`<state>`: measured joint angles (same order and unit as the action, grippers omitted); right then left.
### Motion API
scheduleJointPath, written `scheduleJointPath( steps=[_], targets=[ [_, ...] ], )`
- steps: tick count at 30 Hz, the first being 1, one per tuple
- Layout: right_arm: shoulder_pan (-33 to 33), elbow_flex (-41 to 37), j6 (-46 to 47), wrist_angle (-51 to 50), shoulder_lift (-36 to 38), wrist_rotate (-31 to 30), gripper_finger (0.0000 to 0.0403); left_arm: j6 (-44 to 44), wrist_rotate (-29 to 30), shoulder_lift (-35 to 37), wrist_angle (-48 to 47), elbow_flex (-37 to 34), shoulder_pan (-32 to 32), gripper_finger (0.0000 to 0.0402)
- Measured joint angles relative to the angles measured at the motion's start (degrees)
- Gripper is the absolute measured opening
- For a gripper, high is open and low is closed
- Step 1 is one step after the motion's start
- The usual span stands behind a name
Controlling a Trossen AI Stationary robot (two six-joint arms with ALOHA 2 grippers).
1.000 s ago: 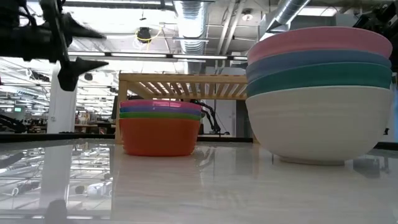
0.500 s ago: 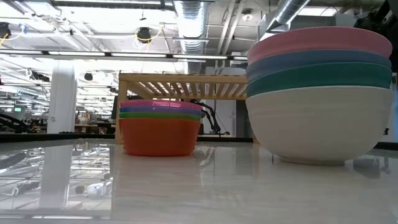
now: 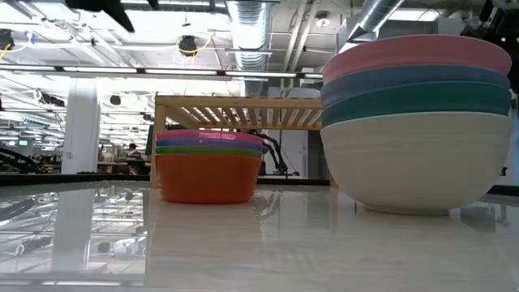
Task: Place and stack bowls onto a shelf
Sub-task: Put the pink bowl on the shelf
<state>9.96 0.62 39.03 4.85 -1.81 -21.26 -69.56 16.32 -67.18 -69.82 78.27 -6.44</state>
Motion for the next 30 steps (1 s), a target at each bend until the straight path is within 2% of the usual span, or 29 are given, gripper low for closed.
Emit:
scheduleJointPath(
  steps=[4,11,16,23,26,30],
  targets=[
    [-0.02,0.14,0.02,-0.9,-0.01,0.07,0.0234,-0.25,-5.54,-7.54,6.09,-2.7,-0.02,0.0269],
    [0.0,0.2,0.04,-1.39,-0.01,0.09,0.0234,13.87,-11.82,-18.98,16.21,-2.75,0.35,0.0269],
    [0.02,0.22,0.07,-1.48,-0.01,0.11,0.0234,18.17,-12.08,-24.31,16.51,-2.73,1.41,0.0269],
    [0.02,0.22,0.15,-1.56,-0.01,0.12,0.0234,28.15,-16.91,-28.33,20.71,-3.46,4.16,0.0269],
    [0.02,0.22,0.15,-1.56,-0.01,0.13,0.0234,26.82,-18.01,-28.36,23.98,-6.78,4.75,0.0269],
    [0.04,0.24,0.93,-1.59,-0.01,0.18,0.0234,19.2,-17.62,-28.45,27.17,-11.6,4.32,0.0269]
  ],
)
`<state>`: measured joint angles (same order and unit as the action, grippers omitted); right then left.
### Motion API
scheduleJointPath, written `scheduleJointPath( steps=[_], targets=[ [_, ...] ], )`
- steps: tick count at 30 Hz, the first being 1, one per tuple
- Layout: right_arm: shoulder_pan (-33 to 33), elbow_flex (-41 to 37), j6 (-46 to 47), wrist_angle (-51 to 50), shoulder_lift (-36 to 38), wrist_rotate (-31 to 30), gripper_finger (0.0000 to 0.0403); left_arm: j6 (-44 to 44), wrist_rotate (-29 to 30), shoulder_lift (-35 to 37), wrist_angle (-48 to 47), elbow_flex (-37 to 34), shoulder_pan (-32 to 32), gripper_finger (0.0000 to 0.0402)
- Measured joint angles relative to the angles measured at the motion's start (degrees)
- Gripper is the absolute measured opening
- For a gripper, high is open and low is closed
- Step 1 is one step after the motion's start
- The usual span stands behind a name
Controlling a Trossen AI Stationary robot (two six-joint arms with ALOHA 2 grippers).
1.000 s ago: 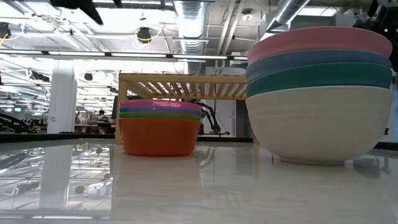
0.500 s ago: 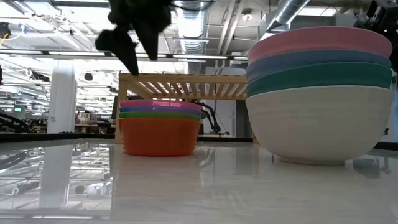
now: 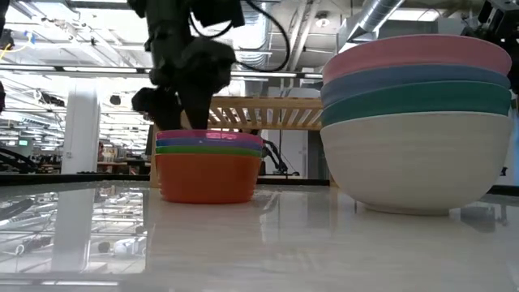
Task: Place and stack bowls onto a shelf
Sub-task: Put the pink bowl on the shelf
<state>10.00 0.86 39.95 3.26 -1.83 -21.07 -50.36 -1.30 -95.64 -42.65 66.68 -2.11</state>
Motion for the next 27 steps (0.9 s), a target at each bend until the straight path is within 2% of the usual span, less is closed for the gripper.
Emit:
scheduleJointPath(
  steps=[4,9,11,15,19,23,27],
  targets=[
    [0.0,0.0,0.58,-0.01,0.0,0.01,0.0234,-1.39,-2.43,0.0,4.76,-2.26,-0.99,0.0269],
    [0.0,0.0,0.6,-0.01,0.0,0.01,0.0234,-1.18,-5.51,1.66,3.89,-2.34,-0.87,0.0269],
    [0.0,0.01,0.6,-0.13,0.0,0.04,0.0234,-1.24,-5.16,3.86,2.53,-2.3,-0.83,0.0269],
    [0.0,0.03,0.63,-0.43,0.0,0.04,0.0234,-2.47,-0.09,7.53,-2.74,-2.32,-0.83,0.0267],
    [0.0,0.04,0.71,-0.62,0.0,0.04,0.0234,-2.04,0.09,8.11,-2.85,-2.3,-0.8,0.0237],
    [0.0,0.04,1.05,-0.63,0.0,0.04,0.0234,-2.66,0.04,5.56,-2.97,-2.34,-1.13,0.02],
    [0.0,0.05,2.15,-0.84,0.0,0.04,0.0234,-3.35,0.06,4.17,-1.93,-2.34,-1.52,0.0187]
  ],
)
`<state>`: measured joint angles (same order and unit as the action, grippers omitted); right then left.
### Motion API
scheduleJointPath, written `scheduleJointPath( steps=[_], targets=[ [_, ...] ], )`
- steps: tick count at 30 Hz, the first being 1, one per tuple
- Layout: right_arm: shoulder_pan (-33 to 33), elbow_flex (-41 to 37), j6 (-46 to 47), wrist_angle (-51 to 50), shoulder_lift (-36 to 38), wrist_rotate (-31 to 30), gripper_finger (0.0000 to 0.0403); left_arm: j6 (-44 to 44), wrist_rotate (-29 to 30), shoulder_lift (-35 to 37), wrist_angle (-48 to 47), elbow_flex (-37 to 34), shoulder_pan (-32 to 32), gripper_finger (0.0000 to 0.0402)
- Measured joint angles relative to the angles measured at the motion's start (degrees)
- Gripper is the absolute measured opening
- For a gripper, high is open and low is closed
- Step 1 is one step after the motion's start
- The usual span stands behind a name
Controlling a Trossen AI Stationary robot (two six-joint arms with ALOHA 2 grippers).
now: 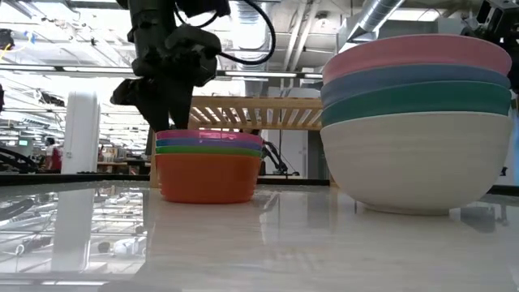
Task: Place and stack bowls onto a shelf
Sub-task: Put the pink bowl on the shelf
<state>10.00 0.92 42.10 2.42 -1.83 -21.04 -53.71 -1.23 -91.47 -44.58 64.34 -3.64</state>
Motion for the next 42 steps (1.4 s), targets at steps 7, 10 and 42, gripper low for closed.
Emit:
scheduleJointPath(
  steps=[7,10,42],
  targets=[
    [0.04,0.01,0.14,-0.09,0.0,0.02,0.0234,-0.46,0.02,-0.43,0.74,0.0,-0.11,0.0185],
    [0.04,0.01,0.11,-0.09,0.0,0.02,0.0234,-0.66,-0.44,-0.52,1.06,0.0,-0.14,0.0185],
    [0.02,0.01,-0.09,-0.16,0.0,-0.02,0.0234,-3.39,-2.61,-2.34,1.47,0.02,-0.86,0.0023]
  ],
)
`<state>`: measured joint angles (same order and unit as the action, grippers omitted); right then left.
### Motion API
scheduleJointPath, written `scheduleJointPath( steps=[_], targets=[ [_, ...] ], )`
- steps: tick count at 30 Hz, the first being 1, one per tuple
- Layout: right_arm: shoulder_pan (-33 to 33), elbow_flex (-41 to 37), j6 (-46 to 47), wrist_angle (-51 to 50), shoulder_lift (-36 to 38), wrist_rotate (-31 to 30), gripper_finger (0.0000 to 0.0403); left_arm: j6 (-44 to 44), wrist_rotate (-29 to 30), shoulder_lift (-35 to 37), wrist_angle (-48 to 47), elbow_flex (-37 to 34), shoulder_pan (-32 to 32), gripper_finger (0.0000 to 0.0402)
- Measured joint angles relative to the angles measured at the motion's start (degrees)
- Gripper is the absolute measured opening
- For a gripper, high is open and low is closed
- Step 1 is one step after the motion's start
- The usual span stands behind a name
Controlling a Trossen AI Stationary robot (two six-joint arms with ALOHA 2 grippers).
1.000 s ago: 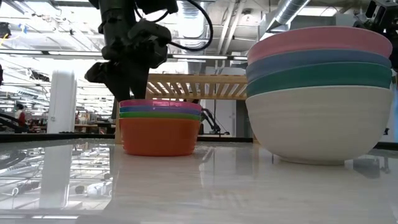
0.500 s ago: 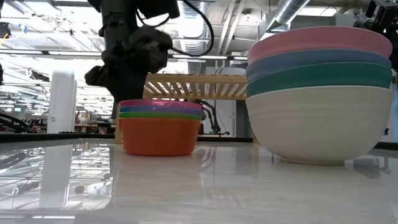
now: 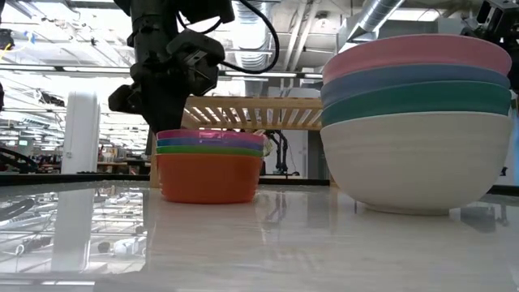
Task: Place and stack bowls onto a shelf
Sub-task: Put the pink bowl on the shelf
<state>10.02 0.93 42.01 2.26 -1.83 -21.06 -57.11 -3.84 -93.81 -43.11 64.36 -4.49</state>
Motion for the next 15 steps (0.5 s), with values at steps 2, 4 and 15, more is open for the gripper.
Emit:
scheduleJointPath(
  steps=[2,4,15],
  targets=[
    [0.0,0.0,0.01,0.0,0.0,0.0,0.0234,0.09,0.01,0.05,0.13,0.0,0.0,0.0007],
    [0.0,-0.02,0.01,0.0,0.0,0.0,0.0234,0.27,-0.26,0.05,0.11,0.0,0.04,0.0003],
    [0.0,-0.02,0.01,0.0,0.0,0.0,0.0234,2.83,0.08,0.07,-3.79,6.09,0.04,0.0]
  ],
)
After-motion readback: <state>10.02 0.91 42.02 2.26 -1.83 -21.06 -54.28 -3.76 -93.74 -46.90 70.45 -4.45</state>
